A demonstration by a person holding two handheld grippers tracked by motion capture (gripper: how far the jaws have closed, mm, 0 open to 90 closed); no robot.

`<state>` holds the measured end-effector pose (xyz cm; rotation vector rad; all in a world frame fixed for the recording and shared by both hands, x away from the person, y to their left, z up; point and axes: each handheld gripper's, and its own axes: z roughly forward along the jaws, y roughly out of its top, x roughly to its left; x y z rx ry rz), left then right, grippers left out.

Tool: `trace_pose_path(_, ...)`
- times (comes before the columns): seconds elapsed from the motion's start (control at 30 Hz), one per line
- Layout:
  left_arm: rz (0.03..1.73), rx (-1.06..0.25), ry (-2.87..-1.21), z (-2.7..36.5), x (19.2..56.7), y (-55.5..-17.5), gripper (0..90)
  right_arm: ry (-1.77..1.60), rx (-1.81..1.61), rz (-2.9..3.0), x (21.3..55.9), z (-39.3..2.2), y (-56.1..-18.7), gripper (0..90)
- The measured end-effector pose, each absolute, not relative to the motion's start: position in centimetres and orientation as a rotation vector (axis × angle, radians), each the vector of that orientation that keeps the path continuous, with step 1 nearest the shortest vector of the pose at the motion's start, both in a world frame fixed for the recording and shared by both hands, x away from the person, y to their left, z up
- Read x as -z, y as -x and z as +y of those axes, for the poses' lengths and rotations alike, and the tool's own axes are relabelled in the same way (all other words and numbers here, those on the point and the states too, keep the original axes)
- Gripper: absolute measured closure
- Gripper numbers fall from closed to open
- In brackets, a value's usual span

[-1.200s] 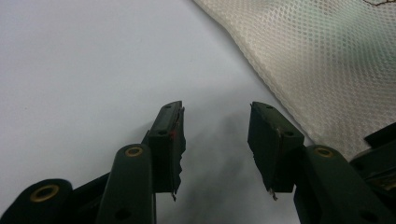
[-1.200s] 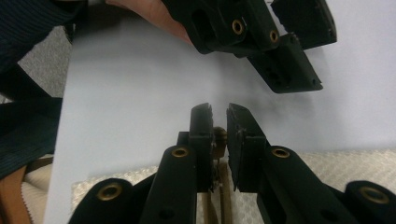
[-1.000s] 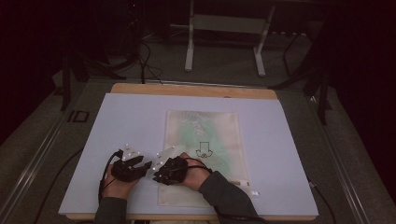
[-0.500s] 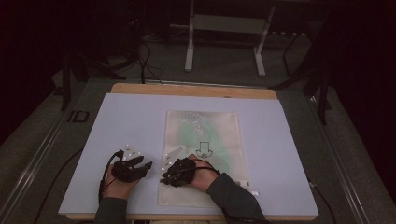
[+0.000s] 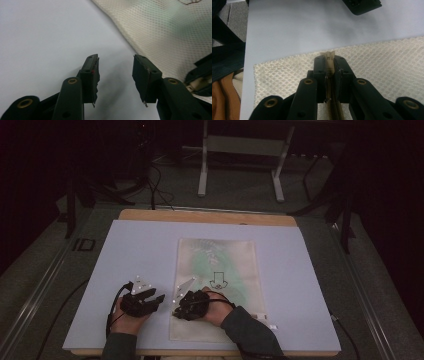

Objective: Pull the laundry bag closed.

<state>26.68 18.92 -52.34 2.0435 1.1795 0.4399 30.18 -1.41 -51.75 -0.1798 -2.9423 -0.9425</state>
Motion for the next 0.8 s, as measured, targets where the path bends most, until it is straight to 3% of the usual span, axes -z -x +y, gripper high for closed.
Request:
trace_pose_path(0.3,1.122,-0.399,-2.061,18.1,52.1,-26.1,61.8,0.149,0.944,-2.967,51.9,-1.4,-29.9,81.7)
trace_pose_path(0.37,1.092,-0.368,-2.069,17.8,52.1,-25.9,70.8,0.136,0.948,-2.986,51.9,-1.4,-29.7,81.7)
trace_pose_path(0.5,1.055,-0.337,-2.095,17.2,52.1,-25.8,76.0,0.136,0.948,-2.985,51.9,-1.4,-29.8,81.7)
trace_pose_path(0.57,1.037,-0.326,-2.111,16.8,52.2,-25.7,83.5,0.141,0.966,-2.981,52.0,-1.5,-29.7,81.7)
trace_pose_path(0.8,1.011,-0.298,-2.14,15.8,52.4,-25.6,86.4,0.143,0.962,-2.987,52.0,-1.6,-29.6,81.7)
